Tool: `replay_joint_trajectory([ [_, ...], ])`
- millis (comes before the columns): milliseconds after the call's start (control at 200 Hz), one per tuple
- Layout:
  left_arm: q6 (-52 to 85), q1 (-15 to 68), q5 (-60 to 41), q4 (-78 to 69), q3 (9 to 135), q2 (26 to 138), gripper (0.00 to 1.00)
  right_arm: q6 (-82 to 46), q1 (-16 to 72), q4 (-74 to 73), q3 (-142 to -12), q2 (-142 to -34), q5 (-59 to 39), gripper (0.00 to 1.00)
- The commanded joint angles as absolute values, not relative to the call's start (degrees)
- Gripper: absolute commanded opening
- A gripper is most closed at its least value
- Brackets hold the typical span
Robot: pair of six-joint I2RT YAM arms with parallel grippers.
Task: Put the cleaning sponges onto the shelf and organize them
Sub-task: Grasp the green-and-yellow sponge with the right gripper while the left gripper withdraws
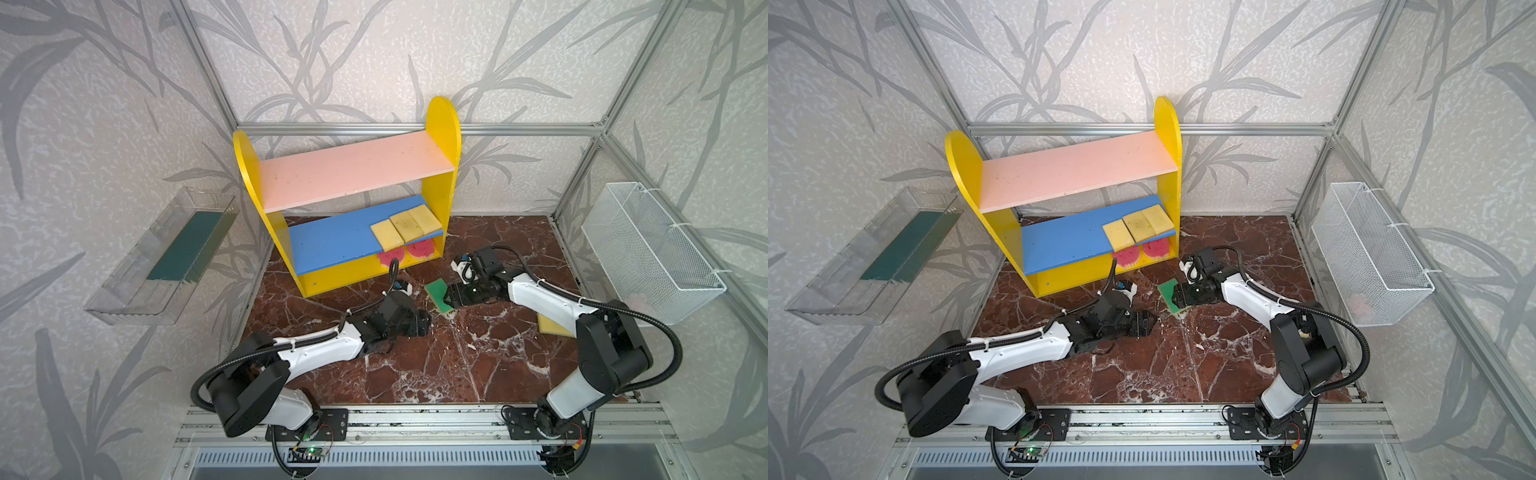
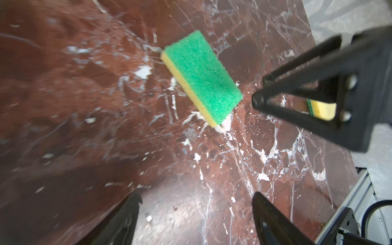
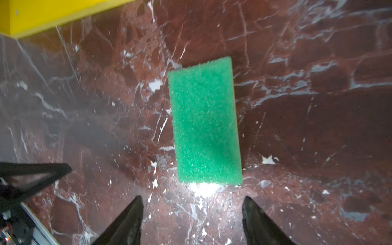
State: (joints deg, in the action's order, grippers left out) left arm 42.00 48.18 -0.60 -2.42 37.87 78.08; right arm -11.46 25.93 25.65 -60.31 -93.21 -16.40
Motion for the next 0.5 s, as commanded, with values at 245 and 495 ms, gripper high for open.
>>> replay_joint_trajectory([
  [245, 42.5, 46.7, 6.4, 1.1, 30.1, 66.9, 0.90, -3.7, 33.3, 34.3, -67.3, -97.5, -1.8, 0.91],
  [495, 42.9, 46.1, 5.5, -1.4, 29.0, 68.1, 0.91, -2.8, 35.2, 35.5, -69.9, -102.7, 0.2, 0.96],
])
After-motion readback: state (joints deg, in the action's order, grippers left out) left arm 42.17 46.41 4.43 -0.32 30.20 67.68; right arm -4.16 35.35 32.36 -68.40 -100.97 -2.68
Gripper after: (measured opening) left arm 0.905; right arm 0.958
